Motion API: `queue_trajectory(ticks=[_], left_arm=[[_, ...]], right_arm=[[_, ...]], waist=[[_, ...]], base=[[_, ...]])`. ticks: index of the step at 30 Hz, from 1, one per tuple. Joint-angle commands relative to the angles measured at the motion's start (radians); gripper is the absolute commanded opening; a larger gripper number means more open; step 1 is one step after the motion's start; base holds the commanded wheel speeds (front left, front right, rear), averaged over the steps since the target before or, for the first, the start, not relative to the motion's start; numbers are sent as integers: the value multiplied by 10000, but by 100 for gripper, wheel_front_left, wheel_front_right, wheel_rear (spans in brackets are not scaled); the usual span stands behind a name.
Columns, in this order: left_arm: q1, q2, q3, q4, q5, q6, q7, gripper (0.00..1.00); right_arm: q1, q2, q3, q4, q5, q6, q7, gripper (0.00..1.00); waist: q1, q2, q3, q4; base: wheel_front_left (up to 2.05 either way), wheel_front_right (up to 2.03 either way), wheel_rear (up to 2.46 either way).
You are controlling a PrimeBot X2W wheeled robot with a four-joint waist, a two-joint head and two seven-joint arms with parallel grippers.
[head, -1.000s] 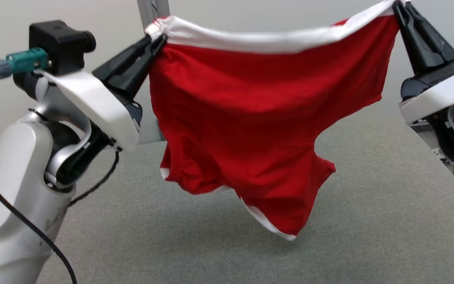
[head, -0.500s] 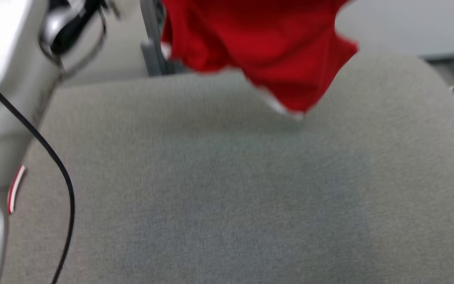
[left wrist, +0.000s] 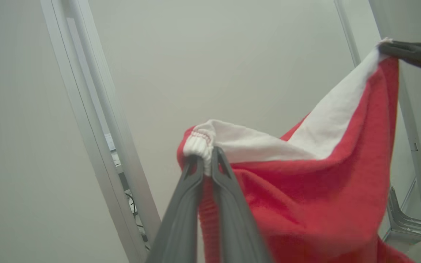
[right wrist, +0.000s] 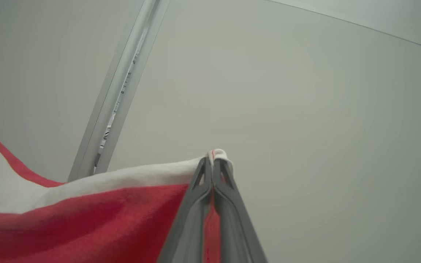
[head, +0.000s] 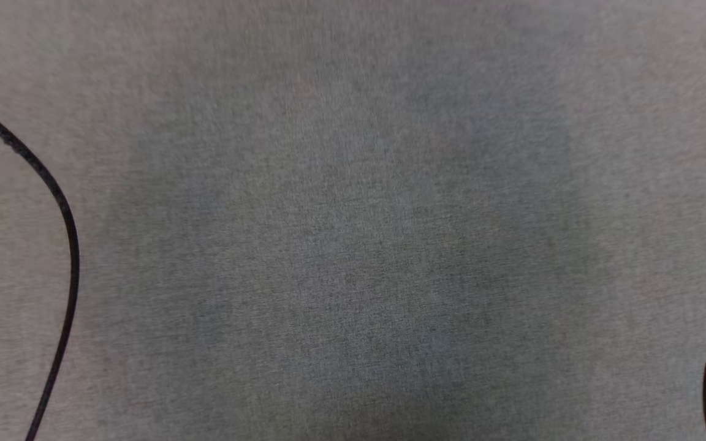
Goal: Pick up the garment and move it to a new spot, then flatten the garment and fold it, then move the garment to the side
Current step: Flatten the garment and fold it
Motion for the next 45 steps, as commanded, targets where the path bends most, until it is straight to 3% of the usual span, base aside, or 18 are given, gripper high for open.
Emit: queue_trajectory(ticks=[1, 6, 11, 22, 28, 31, 38, 45], left_arm=[[72, 27, 285, -372, 223, 40, -36, 0], [1444, 59, 503, -1437, 169, 3, -31, 0], [3254, 630, 136, -2621, -626, -2, -31, 0], [8526, 2058, -1560, -5548, -1867, -5, -35, 0], [10616, 2422, -2150, -6265, -1253, -6, -35, 0], [11185, 2596, -2274, -6327, -914, -6, -35, 0], [13488, 2568, -1175, -6821, -425, 503, -35, 0], [15041, 2658, -525, -7461, 44, 779, -34, 0]], right_arm=[[251, 88, -88, -236, -127, -5, -36, 0], [1135, 206, 263, -717, 244, -5, -30, 0], [2738, -105, 620, -1500, 711, -5, -30, 0], [9014, -1228, 509, -3247, 2595, -5, -31, 0], [11879, -1340, 482, -4372, 2955, -5, -32, 0], [12595, -1302, 562, -4566, 2993, -5, -32, 0], [14581, -1384, 698, -5105, 3129, -5, -33, 0], [16263, -1522, 250, -5766, 2888, -5, -32, 0]], waist=[[-1, 0, 1006, -88], [-1, 0, 1414, -1], [-1, 0, 1308, 118], [-1, 0, -660, 600], [-1, 0, -1680, 562], [-1, 0, -2064, 460], [-1, 0, -3293, 234], [-1, 0, -4044, 500]], base=[[0, 0, 0], [0, 0, 0], [0, 0, 0], [0, 0, 0], [0, 0, 0], [0, 0, 0], [0, 0, 0], [0, 0, 0]])
